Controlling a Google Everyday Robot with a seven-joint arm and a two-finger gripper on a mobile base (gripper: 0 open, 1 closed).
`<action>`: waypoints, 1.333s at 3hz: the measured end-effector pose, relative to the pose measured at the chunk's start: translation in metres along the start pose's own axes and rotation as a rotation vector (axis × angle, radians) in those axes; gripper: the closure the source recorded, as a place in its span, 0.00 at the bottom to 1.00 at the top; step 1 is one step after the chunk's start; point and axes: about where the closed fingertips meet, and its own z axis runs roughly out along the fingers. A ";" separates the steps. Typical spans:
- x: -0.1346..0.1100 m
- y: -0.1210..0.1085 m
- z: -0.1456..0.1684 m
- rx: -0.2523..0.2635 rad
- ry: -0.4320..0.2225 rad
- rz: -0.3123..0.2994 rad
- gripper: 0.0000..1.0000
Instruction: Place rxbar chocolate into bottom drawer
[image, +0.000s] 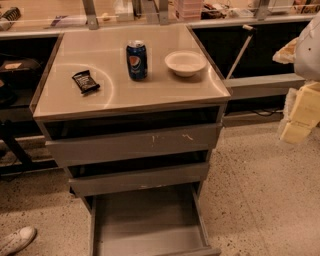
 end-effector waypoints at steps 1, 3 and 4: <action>0.000 0.000 0.000 0.000 0.000 0.000 0.00; -0.051 -0.008 -0.014 0.035 0.050 -0.058 0.00; -0.115 -0.016 -0.011 0.019 0.072 -0.129 0.00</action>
Offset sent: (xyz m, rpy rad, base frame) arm 0.0056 0.0096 0.0087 -0.0559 -0.0245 -0.0030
